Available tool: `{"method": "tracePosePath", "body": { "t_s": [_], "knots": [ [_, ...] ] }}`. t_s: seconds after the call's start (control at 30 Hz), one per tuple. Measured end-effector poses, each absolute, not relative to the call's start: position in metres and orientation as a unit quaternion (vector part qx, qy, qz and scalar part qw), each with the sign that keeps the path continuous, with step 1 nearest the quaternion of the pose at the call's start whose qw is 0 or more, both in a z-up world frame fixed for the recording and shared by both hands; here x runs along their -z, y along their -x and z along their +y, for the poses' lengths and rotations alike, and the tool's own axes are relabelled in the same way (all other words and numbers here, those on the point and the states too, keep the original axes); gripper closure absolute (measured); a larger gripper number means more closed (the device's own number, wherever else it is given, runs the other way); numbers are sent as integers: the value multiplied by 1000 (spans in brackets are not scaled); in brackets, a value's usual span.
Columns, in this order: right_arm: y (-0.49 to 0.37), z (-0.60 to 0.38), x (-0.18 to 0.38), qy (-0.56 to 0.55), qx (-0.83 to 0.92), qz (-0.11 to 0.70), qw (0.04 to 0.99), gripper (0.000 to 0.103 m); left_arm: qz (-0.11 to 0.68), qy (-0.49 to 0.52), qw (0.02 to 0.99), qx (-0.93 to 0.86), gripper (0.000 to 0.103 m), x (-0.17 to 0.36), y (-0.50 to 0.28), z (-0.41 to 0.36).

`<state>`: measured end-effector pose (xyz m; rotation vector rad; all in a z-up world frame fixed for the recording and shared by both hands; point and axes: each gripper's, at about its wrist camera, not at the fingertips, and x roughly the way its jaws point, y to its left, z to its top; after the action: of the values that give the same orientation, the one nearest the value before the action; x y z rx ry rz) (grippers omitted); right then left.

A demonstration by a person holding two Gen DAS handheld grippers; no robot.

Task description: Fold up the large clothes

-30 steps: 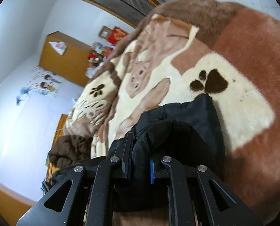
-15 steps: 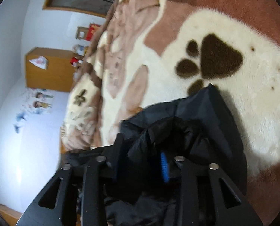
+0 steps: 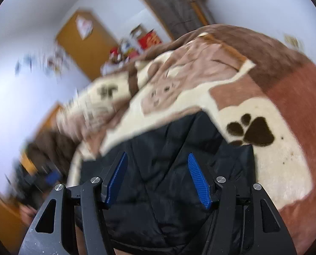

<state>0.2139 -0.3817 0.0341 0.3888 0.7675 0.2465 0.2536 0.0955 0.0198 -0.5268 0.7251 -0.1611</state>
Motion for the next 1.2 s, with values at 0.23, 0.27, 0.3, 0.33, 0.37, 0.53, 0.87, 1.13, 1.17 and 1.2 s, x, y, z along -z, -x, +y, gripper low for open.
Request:
{"method": "tracePosePath", "body": {
  "t_s": [0.23,0.27,0.3,0.33,0.37,0.53,0.87,1.13,1.17,1.2],
  "knots": [
    [-223,-321,17,-46,-124,403,905,43,426,103,880,184,32,35,-258,-18],
    [-230,-321,23,-36,-113,408,905,43,427,91,882,177,32,42,-263,-25],
    [-239,-321,30,-23,-98,413,905,43,426,79,887,161,32,48,-272,-28],
    [-246,-322,34,-16,-89,414,906,43,424,74,890,149,32,52,-280,-28],
    [-254,-324,38,-10,-78,413,907,43,423,77,892,139,32,53,-287,-26],
    [-282,-338,51,-31,-63,426,902,43,439,105,888,90,32,60,-325,-7],
    [-305,-370,59,-66,-19,425,903,43,440,67,895,18,32,79,-357,50],
    [-318,-383,87,-81,10,418,905,43,404,80,911,8,31,105,-353,56],
    [-320,-383,89,-81,11,417,905,43,402,80,912,6,31,107,-353,55],
    [-321,-384,91,-82,11,417,905,43,397,80,914,4,31,109,-353,54]
  ]
}}
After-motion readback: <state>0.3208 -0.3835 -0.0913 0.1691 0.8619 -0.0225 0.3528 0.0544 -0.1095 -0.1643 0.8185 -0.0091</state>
